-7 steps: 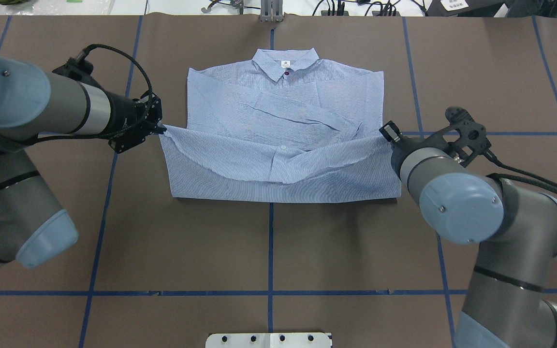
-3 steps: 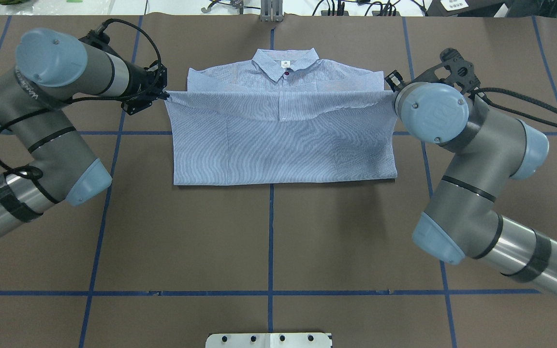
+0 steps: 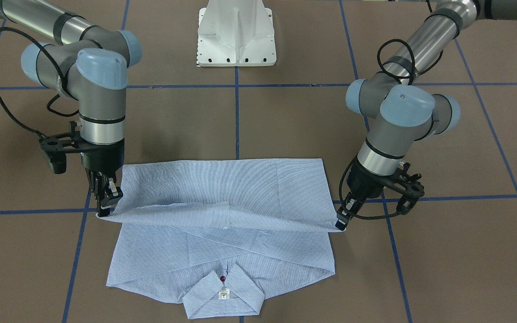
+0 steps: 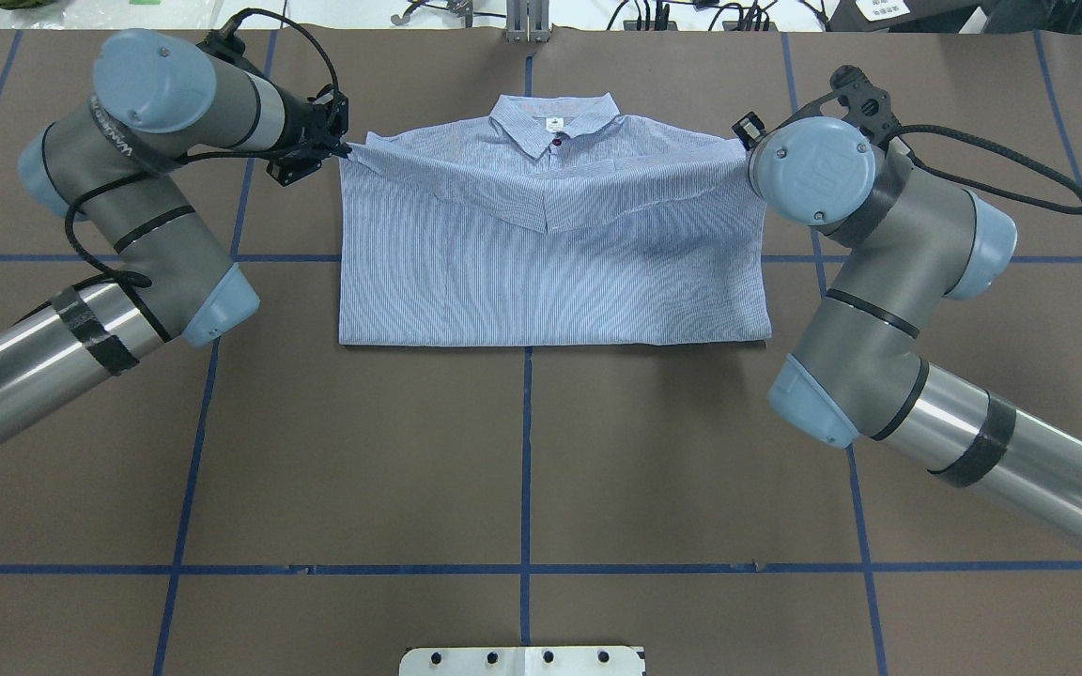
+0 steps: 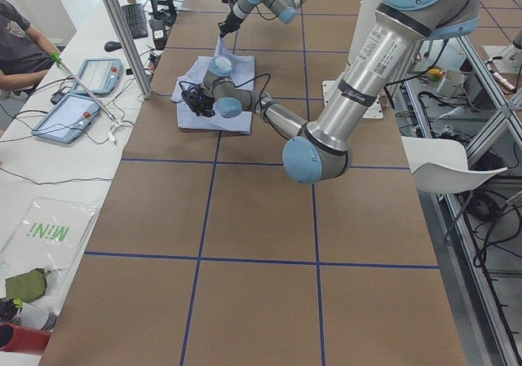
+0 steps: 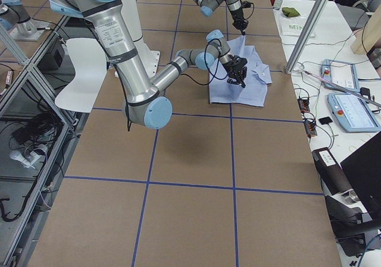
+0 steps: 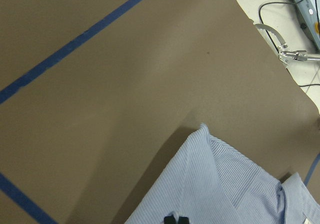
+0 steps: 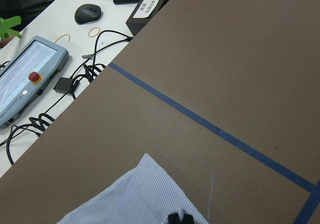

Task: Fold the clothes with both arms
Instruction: 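Lay the hem down beyond the collar with both grippers and release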

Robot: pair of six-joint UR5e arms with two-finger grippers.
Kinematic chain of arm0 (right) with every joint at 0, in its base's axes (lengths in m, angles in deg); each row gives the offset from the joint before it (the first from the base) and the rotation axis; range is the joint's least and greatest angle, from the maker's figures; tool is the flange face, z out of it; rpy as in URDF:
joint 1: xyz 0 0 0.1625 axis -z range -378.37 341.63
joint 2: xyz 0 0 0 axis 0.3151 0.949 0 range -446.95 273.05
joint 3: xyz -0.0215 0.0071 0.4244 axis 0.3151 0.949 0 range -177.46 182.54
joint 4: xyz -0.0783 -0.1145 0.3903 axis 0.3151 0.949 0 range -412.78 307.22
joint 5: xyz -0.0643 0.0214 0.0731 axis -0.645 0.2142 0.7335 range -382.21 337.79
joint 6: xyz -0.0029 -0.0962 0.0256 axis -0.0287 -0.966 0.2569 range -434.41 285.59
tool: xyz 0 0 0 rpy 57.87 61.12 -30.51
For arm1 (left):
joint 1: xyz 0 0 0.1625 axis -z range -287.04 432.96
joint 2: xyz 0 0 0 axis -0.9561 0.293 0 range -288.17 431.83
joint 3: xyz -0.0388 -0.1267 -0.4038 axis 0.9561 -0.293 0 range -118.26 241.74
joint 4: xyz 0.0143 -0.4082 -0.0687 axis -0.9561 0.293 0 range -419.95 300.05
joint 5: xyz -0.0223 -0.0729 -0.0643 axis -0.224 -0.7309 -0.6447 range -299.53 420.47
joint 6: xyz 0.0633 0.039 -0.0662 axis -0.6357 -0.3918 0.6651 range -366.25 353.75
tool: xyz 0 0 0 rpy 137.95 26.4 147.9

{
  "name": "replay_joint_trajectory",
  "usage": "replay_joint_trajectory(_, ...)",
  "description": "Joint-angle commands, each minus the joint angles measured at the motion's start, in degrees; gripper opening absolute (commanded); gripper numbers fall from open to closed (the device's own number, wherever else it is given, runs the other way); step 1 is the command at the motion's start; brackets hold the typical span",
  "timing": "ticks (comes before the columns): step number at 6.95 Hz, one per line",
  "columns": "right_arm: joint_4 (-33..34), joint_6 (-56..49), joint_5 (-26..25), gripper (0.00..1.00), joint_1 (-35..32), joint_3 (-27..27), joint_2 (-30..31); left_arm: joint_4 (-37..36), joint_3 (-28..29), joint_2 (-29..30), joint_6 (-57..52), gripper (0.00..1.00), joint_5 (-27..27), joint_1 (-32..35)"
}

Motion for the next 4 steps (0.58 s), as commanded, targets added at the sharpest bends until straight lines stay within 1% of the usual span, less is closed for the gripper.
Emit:
replay_joint_trajectory(1, -2.7, -0.8, 1.6, 0.0, -1.1, 3.9, -1.3, 3.4, 6.9, 4.1, 0.0, 0.0, 1.9, 0.1)
replay_joint_trajectory(2, -2.6, -0.8, 2.4, 0.0, -1.8, 7.6, -4.3, 6.2, 9.4, 4.6, 0.0, 0.0, 4.8, 0.1)
replay_joint_trajectory(4, -2.9, -1.2, 2.8, 0.0, -2.4, 13.9, -8.0, 6.4, 11.4, 4.9, -1.6, 0.0, 5.3, 0.5)
